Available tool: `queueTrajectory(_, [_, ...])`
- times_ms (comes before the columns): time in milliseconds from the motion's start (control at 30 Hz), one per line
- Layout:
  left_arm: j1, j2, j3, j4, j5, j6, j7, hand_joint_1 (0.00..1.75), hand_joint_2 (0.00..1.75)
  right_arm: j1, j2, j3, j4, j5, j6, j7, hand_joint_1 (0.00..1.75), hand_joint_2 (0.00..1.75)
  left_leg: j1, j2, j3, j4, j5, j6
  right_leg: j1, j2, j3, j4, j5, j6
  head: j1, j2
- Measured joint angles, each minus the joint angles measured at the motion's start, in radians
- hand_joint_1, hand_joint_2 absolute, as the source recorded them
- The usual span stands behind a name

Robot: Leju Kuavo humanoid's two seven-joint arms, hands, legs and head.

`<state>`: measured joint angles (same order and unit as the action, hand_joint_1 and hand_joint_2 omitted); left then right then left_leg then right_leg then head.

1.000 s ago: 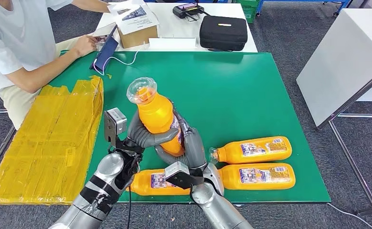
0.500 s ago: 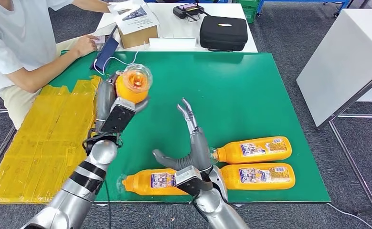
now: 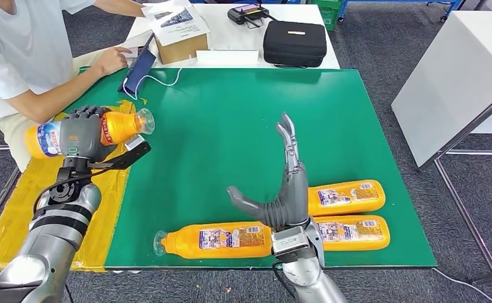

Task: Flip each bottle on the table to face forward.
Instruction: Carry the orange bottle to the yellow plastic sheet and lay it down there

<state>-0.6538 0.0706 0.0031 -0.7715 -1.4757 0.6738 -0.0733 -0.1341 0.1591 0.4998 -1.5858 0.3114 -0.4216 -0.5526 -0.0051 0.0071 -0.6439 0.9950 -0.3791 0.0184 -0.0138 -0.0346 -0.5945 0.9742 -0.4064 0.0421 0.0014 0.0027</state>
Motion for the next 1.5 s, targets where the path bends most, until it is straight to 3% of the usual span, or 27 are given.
queueTrajectory(167, [-0.016,0.071,0.0,0.123,0.005,-0.113,0.062,1.75,1.75,0.01,-0.011,-0.01,-0.017,0.039,-0.01,0.013,0.0,1.75,0.0,0.003,0.0,0.0,0.0,0.0,0.0,0.002,-0.001,0.0,0.001,-0.002,0.0,0.0])
queueTrajectory(333, [-0.017,0.123,0.001,0.197,0.02,-0.158,0.074,1.75,1.75,0.018,-0.021,-0.016,-0.024,0.058,-0.012,0.017,0.0,1.75,0.0,0.002,-0.001,0.0,0.0,0.0,0.0,0.003,-0.002,0.0,0.001,-0.003,0.0,0.0])
queueTrajectory(633, [-0.007,0.132,0.0,0.256,0.041,-0.188,0.054,1.75,1.75,0.018,-0.025,-0.017,-0.024,0.065,-0.005,0.023,0.0,1.75,0.0,0.002,-0.001,0.0,0.0,0.0,0.0,0.002,-0.001,0.0,0.001,-0.003,0.0,0.0])
queueTrajectory(767, [0.003,0.109,-0.001,0.275,0.079,-0.23,0.018,1.75,1.75,0.01,-0.025,-0.016,-0.017,0.081,0.02,0.045,0.0,1.75,0.0,0.001,-0.001,0.0,0.0,0.0,0.0,0.002,-0.001,0.0,0.001,-0.003,0.0,0.0])
queueTrajectory(800, [0.006,0.099,-0.002,0.282,0.081,-0.24,0.021,1.56,1.75,0.005,-0.025,-0.016,-0.011,0.088,0.029,0.053,0.0,1.75,0.0,0.001,-0.001,0.0,0.0,0.0,0.0,0.002,-0.001,0.0,0.001,-0.003,0.0,0.0])
queueTrajectory(900, [0.005,0.077,-0.004,0.3,0.093,-0.27,0.027,0.25,1.75,-0.014,-0.025,-0.012,0.017,0.122,0.054,0.078,0.0,1.75,-0.001,0.001,0.0,0.0,0.0,0.0,0.0,0.002,0.0,0.0,0.001,-0.003,0.0,0.0])
queueTrajectory(933, [0.003,0.071,-0.005,0.306,0.105,-0.28,0.02,0.0,1.75,-0.02,-0.025,-0.009,0.028,0.136,0.063,0.087,0.0,1.75,-0.001,0.001,0.0,0.0,0.0,0.0,0.0,0.001,0.0,0.0,0.001,-0.003,0.0,0.0])
queueTrajectory(1367, [0.003,0.033,0.018,0.331,0.25,-0.304,-0.062,0.0,1.75,-0.069,-0.053,0.041,0.14,0.267,0.145,0.165,0.0,1.75,0.0,0.0,0.001,0.0,0.001,0.0,0.0,0.0,0.002,0.0,0.001,-0.003,0.0,0.0])
queueTrajectory(1500, [0.011,0.028,0.046,0.325,0.349,-0.277,-0.16,0.0,1.75,-0.074,-0.061,0.051,0.157,0.293,0.16,0.174,0.0,1.75,0.0,0.0,0.001,0.0,0.001,0.0,0.0,0.0,0.002,0.0,0.001,-0.003,0.0,0.0])
